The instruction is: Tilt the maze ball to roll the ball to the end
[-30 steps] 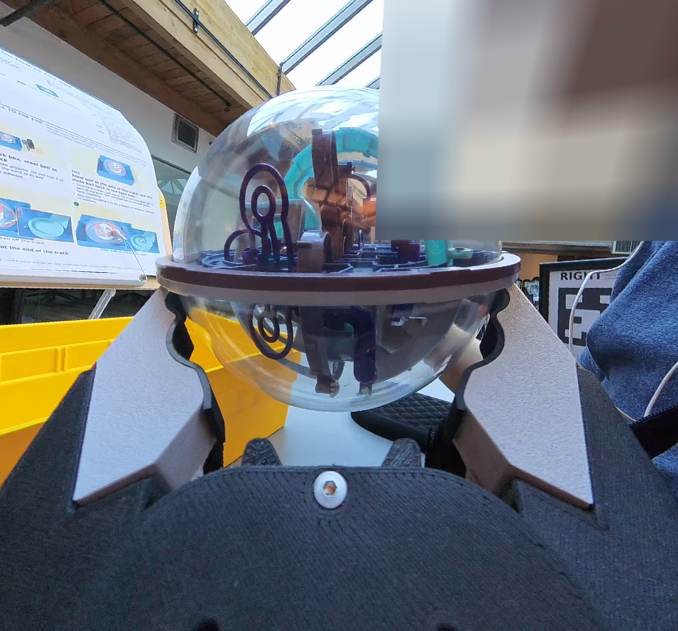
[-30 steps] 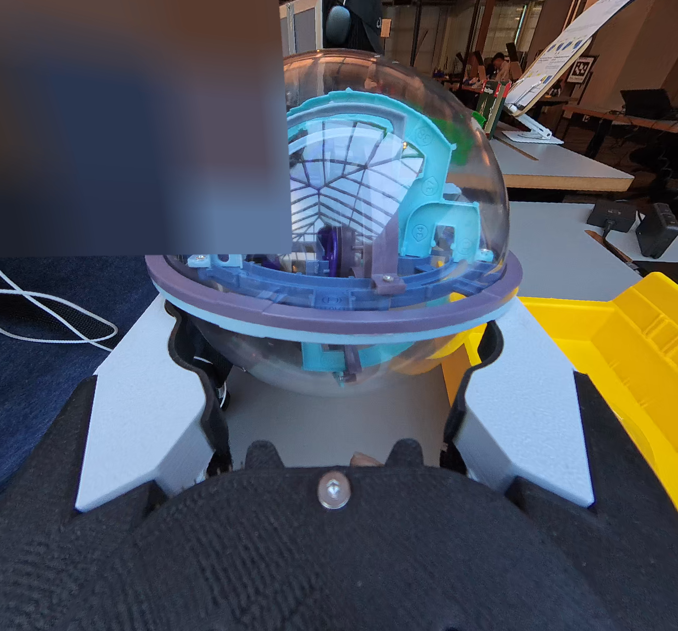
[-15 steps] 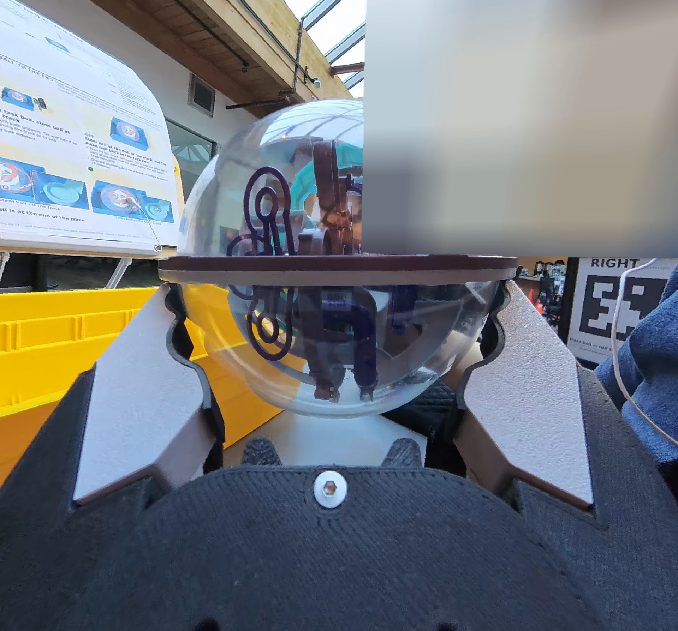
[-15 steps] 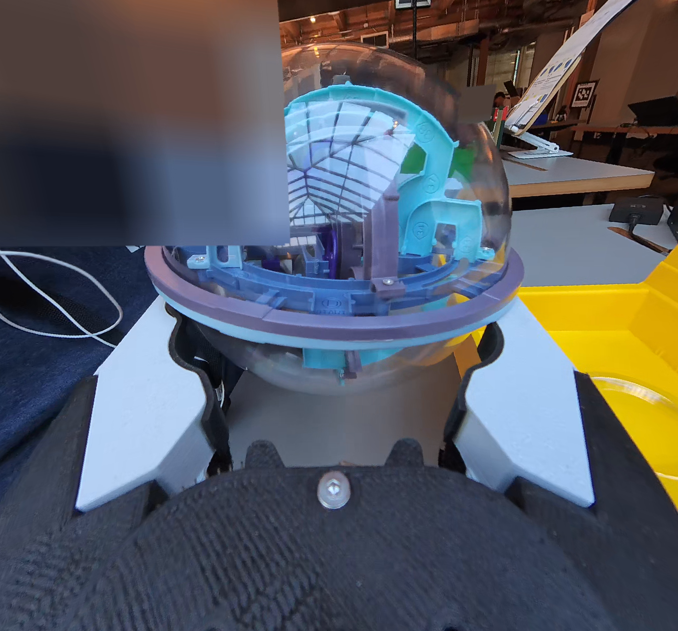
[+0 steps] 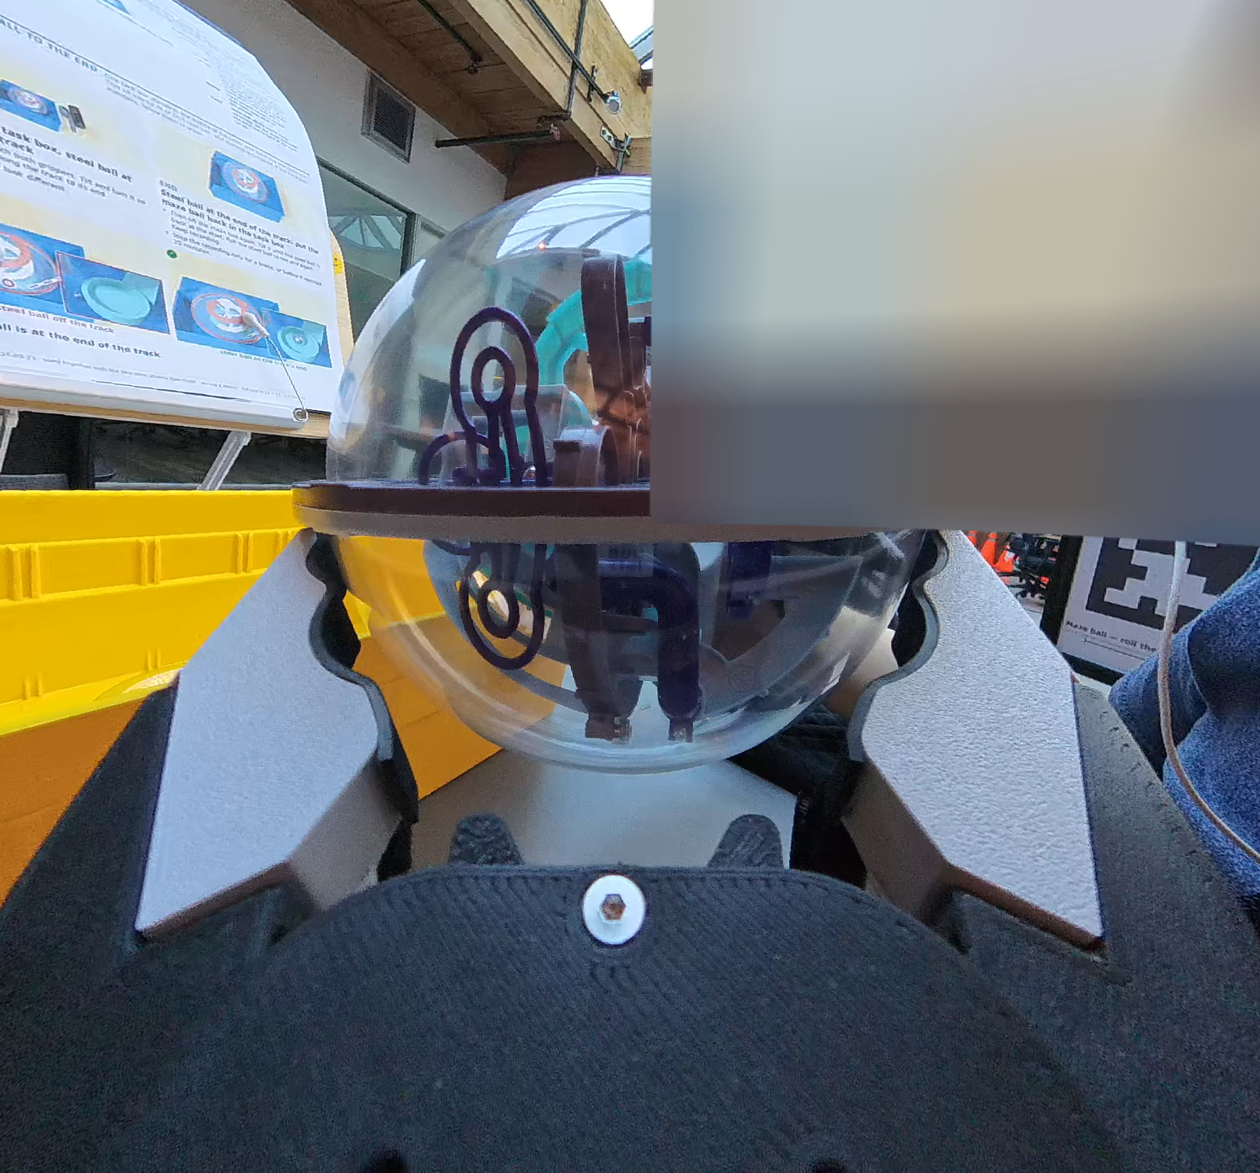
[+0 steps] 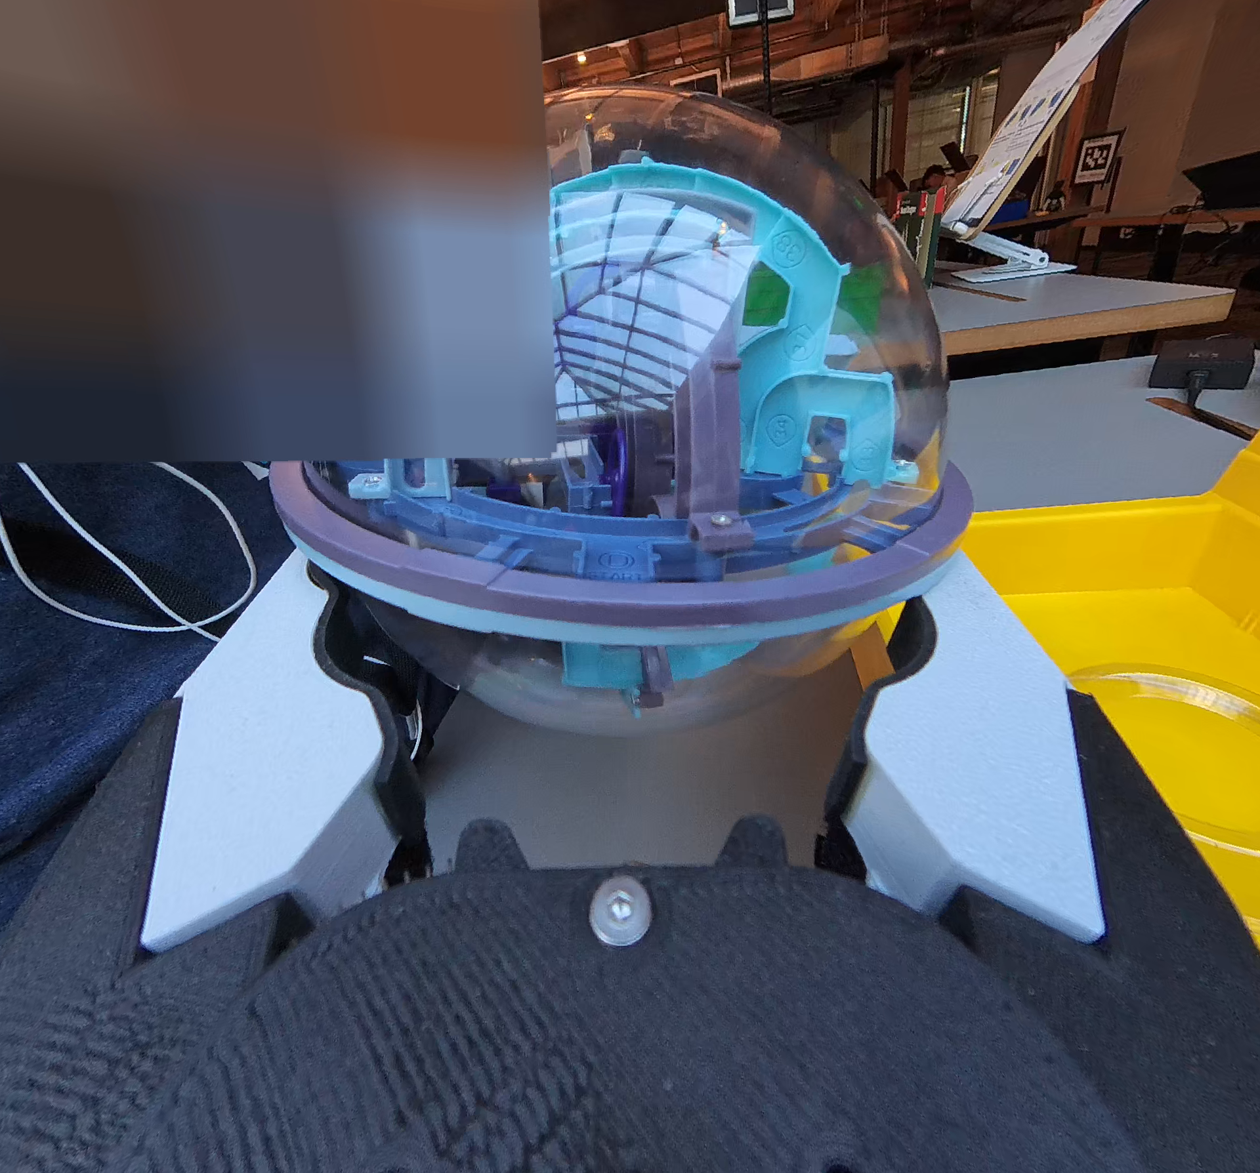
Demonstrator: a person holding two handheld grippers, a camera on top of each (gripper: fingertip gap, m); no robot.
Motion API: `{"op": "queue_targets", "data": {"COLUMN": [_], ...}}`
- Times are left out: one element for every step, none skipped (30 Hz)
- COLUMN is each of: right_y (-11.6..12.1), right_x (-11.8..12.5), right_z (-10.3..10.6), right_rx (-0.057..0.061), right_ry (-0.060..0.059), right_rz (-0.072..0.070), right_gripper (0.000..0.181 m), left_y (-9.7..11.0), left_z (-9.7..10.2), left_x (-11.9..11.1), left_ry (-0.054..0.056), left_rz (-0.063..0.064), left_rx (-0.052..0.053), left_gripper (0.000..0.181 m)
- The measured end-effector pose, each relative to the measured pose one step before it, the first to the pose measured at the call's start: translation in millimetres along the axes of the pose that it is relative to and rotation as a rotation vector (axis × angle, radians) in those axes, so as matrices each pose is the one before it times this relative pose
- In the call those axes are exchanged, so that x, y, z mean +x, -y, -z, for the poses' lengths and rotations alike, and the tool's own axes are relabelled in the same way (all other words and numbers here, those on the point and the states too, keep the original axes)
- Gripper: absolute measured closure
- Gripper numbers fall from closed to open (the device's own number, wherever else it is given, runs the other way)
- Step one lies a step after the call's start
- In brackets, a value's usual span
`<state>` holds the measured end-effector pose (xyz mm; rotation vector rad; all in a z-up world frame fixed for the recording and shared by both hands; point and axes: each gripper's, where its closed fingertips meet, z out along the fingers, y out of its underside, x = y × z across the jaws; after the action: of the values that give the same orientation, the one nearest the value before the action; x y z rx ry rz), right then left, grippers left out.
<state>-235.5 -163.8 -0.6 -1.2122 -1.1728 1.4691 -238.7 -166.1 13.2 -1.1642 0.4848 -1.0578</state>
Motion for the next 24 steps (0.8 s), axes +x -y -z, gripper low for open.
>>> {"op": "queue_targets", "data": {"right_y": [0.12, -0.02, -0.1, 0.2, 0.4, 0.74, 0.6, 0.84, 1.08, 0.81, 0.46, 0.04, 0.1, 0.76, 1.31, 1.04, 0.82, 0.93, 1.39, 1.49, 1.11, 0.45, 0.55, 0.66], "right_x": [-0.17, -0.3, -0.43, -0.5, -0.49, -0.59, -0.63, -0.36, -0.07, 0.22, 0.37, 0.32, -0.19, -0.48, -0.49, -0.51, -0.47, -0.73, -0.75, -0.7, -0.72, -0.8, -0.6, -0.39], "right_z": [0.1, 0.01, -0.15, -0.3, -0.53, -0.6, -0.64, -0.58, -0.3, -0.18, -0.19, -0.46, -0.64, -0.86, -0.92, -0.92, -1.0, -0.87, -0.98, -1.04, -1.19, -1.38, -1.71, -1.9], "right_rx": [0.0015, 0.0013, 0.0009, 0.0015, 0.0031, 0.0035, 0.0027, 0.0039, 0.0064, 0.0041, 0.0011, -0.0008, -0.0005, 0.0047, 0.0079, 0.0037, 0.0007, 0.0005, 0.0031, 0.0023, -0.0015, -0.0063, -0.0071, -0.0065], "right_ry": [0.0007, 0.0018, 0.0023, 0.0026, 0.0026, 0.003, 0.0033, 0.0025, 0.0011, -0.001, -0.0024, -0.0026, -0.0015, -0.0015, -0.0017, -0.0005, 0.0003, 0.0012, 0.0011, 0.0011, 0.0014, 0.0016, 0.0016, 0.0028], "right_rz": [-0.0008, 0.0004, -0.0007, -0.0024, -0.0011, 0.0004, 0.0001, -0.0016, -0.0039, -0.0009, -0.0004, -0.0013, -0.0007, 0.0012, 0.0027, 0.0006, 0.0, 0.0046, 0.0058, 0.0052, 0.005, 0.0059, 0.0054, -0.0027], "right_gripper": [0.024, 0.024, 0.024, 0.023, 0.023, 0.023, 0.023, 0.023, 0.023, 0.023, 0.023, 0.023, 0.023, 0.023, 0.024, 0.023, 0.023, 0.023, 0.023, 0.023, 0.023, 0.023, 0.023, 0.023], "left_y": [0.09, 0.4, 0.91, 1.21, 1.44, 1.62, 1.61, 1.33, 0.5, -0.53, -0.99, -0.41, 0.29, 0.96, 1.03, 1.12, 1.24, 1.06, 0.58, 0.49, 0.69, 1.13, 1.28, 1.89], "left_z": [-0.04, -0.04, 0.06, 0.12, 0.16, 0.28, 0.24, 0.07, 0.05, 0.09, 0.2, 0.41, 0.53, 0.47, 0.44, 0.45, 0.49, 0.44, 0.58, 0.61, 0.82, 1.0, 1.17, 1.02], "left_x": [0.14, 0.37, 0.36, 0.47, 0.32, 0.42, 0.48, 0.25, -0.11, -0.27, -0.47, -0.49, -0.06, 0.21, 0.26, 0.22, 0.25, 0.44, 0.58, 0.4, 0.38, 0.36, 0.2, -0.18], "left_ry": [0.0009, 0.0012, 0.002, 0.0026, 0.0022, 0.002, 0.0025, 0.0034, 0.0032, 0.0013, -0.0003, -0.0006, -0.0009, -0.0015, -0.0016, -0.0007, 0.0, -0.0008, -0.0013, -0.0011, -0.0011, -0.0013, 0.0002, 0.0036], "left_rz": [0.0006, -0.0023, -0.0032, -0.0023, -0.0025, -0.0034, -0.003, 0.0, 0.004, 0.0055, 0.0058, 0.0052, 0.0027, 0.0015, 0.0016, 0.0013, 0.0005, -0.0012, -0.0005, 0.0006, -0.0005, -0.0025, -0.0021, 0.0001], "left_rx": [0.0009, 0.0034, 0.0064, 0.0081, 0.0091, 0.0099, 0.0107, 0.0097, 0.0035, -0.0039, -0.0055, -0.0028, 0.0011, 0.0035, 0.0034, 0.0033, 0.0041, 0.0028, 0.0003, -0.0006, 0.0007, 0.0016, 0.0007, 0.0006], "left_gripper": [0.022, 0.023, 0.023, 0.023, 0.023, 0.023, 0.022, 0.023, 0.023, 0.022, 0.022, 0.022, 0.022, 0.022, 0.022, 0.022, 0.023, 0.022, 0.022, 0.022, 0.022, 0.022, 0.022, 0.022]}}
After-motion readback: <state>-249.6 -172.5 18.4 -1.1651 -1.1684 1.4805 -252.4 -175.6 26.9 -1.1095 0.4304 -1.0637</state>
